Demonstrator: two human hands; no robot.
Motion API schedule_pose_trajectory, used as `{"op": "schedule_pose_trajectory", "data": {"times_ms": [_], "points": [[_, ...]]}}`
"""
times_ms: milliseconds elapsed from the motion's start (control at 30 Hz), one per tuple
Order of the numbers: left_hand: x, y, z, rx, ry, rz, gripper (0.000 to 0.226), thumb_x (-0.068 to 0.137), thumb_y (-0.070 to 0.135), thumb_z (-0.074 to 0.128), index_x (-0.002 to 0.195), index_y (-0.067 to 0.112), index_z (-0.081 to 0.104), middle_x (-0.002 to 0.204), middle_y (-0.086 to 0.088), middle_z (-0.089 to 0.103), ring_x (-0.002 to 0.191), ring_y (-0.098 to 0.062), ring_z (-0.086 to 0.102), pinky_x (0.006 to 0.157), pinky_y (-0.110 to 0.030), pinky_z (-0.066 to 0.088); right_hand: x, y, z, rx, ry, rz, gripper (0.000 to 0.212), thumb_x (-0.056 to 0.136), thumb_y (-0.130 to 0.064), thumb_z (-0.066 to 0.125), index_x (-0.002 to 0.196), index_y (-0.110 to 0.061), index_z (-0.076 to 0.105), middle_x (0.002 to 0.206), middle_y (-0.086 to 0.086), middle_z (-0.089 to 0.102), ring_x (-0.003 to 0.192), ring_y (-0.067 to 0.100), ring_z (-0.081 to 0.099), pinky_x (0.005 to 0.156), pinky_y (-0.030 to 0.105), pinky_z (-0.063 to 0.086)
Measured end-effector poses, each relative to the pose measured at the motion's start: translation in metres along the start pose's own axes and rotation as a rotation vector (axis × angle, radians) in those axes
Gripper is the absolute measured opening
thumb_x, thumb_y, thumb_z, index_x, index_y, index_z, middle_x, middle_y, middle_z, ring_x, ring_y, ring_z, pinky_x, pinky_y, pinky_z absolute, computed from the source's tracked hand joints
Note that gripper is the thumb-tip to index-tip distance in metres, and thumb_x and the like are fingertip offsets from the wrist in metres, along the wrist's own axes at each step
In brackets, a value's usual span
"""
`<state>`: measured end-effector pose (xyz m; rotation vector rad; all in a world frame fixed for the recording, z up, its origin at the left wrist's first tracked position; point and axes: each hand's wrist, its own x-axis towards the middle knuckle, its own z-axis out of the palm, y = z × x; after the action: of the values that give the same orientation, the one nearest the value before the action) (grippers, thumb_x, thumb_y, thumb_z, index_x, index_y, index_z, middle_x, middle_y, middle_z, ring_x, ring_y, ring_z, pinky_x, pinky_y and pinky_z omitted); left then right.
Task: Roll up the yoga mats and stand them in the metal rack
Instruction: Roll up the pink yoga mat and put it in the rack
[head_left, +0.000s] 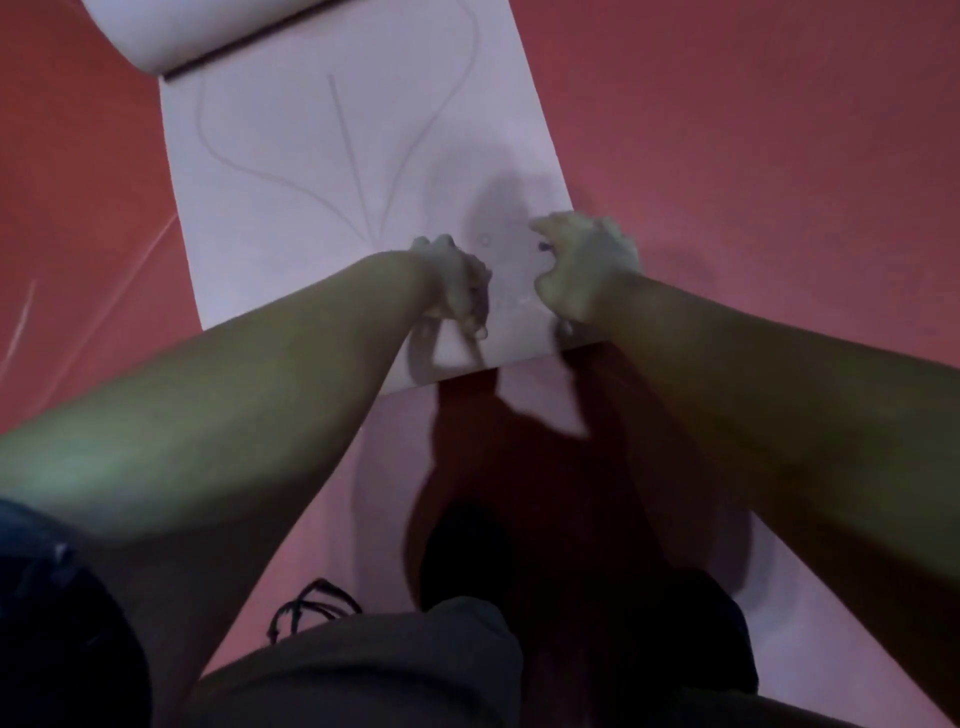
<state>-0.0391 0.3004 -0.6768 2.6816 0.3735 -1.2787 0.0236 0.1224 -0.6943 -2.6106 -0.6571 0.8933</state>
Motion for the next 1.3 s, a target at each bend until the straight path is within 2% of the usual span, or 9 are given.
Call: {"op": "schedule_pose_trajectory", "data": {"times_ms": [133,433,600,700,800,900,1100,1200,1300], "points": [[-0.006,0.002,0.024,0.003,-0.071,-0.064,0.102,0.072,0.042,0.097,0.152,0.012,0.040,0.144,-0.013,0.047,0.126,-0.035,0.060,0.098,-0.043,0.057,-0.018,0.007,0.030,-0.211,-0.113,-0.018,0.079,0.089,-0.043,0.062,0.163,-0.035,0.032,0.162,0.005,0.039,0.149,0.040,0.031,0.119,0.050,0.031],[-0.027,0.020,0.085,0.195,-0.262,0.057,0.143,0.043,0.058,0.100,0.164,0.044,0.026,0.153,-0.002,0.054,0.133,-0.030,0.058,0.109,-0.038,0.050,-0.074,0.016,0.060,-0.560,-0.309,-0.022,0.120,0.074,-0.050,0.084,0.164,-0.018,0.012,0.166,0.015,0.014,0.153,0.041,0.023,0.118,0.058,0.033],[-0.044,0.039,0.057,0.107,-0.417,0.071,0.085,0.067,0.022,0.099,0.138,0.039,0.054,0.110,-0.015,0.072,0.096,-0.039,0.076,0.083,-0.052,0.065,-0.108,0.015,0.032,-0.253,-0.432,-0.031,0.126,0.075,-0.044,0.093,0.169,-0.023,0.011,0.154,0.006,0.053,0.125,0.032,0.063,0.103,0.043,0.054],[-0.062,0.039,0.017,0.024,-0.484,0.056,0.072,0.045,0.013,0.095,0.112,0.028,0.074,0.110,-0.033,0.073,0.095,-0.046,0.076,0.093,-0.070,0.058,-0.134,0.002,-0.006,-0.347,-0.390,-0.064,0.082,0.095,-0.030,0.079,0.164,-0.020,0.036,0.145,-0.001,0.059,0.117,0.022,0.063,0.092,0.030,0.051],[-0.099,0.044,-0.031,0.190,-0.181,0.063,0.075,0.029,0.043,0.090,0.100,0.020,0.082,0.086,-0.007,0.081,0.081,-0.030,0.079,0.085,-0.047,0.066,-0.160,-0.011,-0.063,-0.212,-0.264,0.006,0.039,0.083,-0.030,0.084,0.118,-0.021,0.068,0.112,0.005,0.076,0.088,0.023,0.066,0.069,0.032,0.050],[-0.156,0.051,-0.075,0.181,0.083,0.067,0.094,0.033,0.065,0.094,0.110,0.016,0.070,0.097,-0.005,0.077,0.090,-0.032,0.074,0.089,-0.042,0.063,-0.187,-0.025,-0.114,-0.216,-0.091,0.095,0.043,0.067,-0.044,0.085,0.101,-0.023,0.069,0.088,0.002,0.073,0.083,0.030,0.069,0.077,0.035,0.058],[-0.260,0.034,-0.085,0.119,0.253,0.085,0.094,0.045,0.043,0.106,0.121,0.021,0.055,0.108,0.000,0.068,0.092,-0.024,0.065,0.077,-0.030,0.048,-0.268,-0.045,-0.171,-0.267,0.016,0.193,0.031,0.070,-0.034,0.084,0.095,-0.018,0.077,0.076,0.005,0.077,0.072,0.027,0.075,0.073,0.036,0.062],[-0.290,0.039,-0.058,0.114,0.303,0.095,0.071,0.057,0.038,0.101,0.112,0.020,0.060,0.102,-0.004,0.071,0.090,-0.027,0.067,0.079,-0.033,0.056,-0.295,-0.060,-0.173,-0.417,-0.025,0.268,0.043,0.074,-0.047,0.083,0.104,-0.017,0.080,0.085,0.004,0.077,0.083,0.027,0.074,0.092,0.043,0.062],[-0.309,0.045,-0.035,0.090,0.392,0.175,0.051,0.065,0.031,0.093,0.106,0.022,0.063,0.100,-0.004,0.069,0.086,-0.029,0.065,0.071,-0.031,0.051,-0.308,-0.074,-0.151,-0.523,-0.014,0.336,0.102,0.065,-0.067,0.087,0.150,-0.021,0.052,0.142,0.006,0.058,0.134,0.039,0.056,0.115,0.057,0.040]]}}
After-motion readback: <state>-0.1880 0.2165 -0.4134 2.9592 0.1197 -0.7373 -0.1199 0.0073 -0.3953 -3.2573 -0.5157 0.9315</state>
